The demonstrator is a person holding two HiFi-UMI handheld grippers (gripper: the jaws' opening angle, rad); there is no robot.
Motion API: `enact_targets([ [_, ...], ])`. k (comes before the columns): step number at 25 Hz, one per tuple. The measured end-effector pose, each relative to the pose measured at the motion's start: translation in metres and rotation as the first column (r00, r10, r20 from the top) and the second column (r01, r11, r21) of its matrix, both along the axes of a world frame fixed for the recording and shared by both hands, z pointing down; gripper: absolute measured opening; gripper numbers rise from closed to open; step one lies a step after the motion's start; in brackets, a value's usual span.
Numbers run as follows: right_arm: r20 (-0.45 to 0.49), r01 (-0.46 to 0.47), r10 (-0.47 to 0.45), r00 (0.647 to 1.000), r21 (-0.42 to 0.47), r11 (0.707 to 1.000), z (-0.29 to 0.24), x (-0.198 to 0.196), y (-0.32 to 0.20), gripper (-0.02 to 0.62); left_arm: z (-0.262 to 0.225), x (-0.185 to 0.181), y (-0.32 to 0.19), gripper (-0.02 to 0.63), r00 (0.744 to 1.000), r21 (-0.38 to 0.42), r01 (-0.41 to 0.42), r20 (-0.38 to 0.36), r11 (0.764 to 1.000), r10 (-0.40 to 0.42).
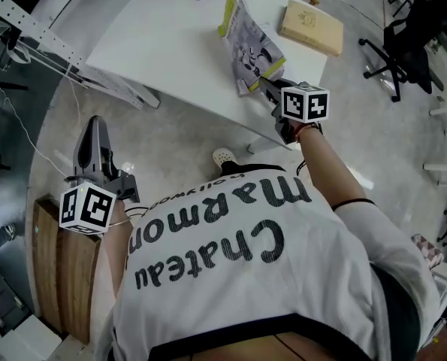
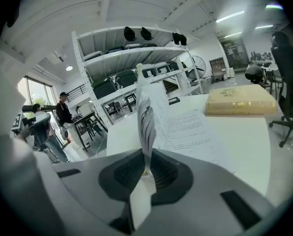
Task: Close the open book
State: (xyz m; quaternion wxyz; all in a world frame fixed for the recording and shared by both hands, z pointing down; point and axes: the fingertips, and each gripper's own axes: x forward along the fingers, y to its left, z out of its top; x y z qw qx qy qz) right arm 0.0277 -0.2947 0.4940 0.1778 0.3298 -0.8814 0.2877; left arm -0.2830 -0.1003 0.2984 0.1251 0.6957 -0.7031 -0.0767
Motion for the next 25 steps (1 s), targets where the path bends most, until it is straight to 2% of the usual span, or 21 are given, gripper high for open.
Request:
enact_targets([
  [12,-0.004,-0.094,0.094,0.996,-0.011,0.996,0.009,0.010,-0.007,0.052,0.006,-0.006,0.006,0.025,1.000,-0.017,0.013,-0.007,1.000,-0.013],
  [21,0.020,-0.145,0.145,0.989,-0.023,0.989,0.012,0.016,-0.014,0.054,0.009,-0.007,0.005,0.025,1.000,-0.022,0.016,-0.011,1.000,-0.016],
  [25,0.042,-0.162,0.165,0.985,-0.055,0.985,0.014,0.015,-0.011,0.056,0.011,-0.010,0.007,0.025,1.000,-0.022,0.021,-0.014,1.000,-0.022],
])
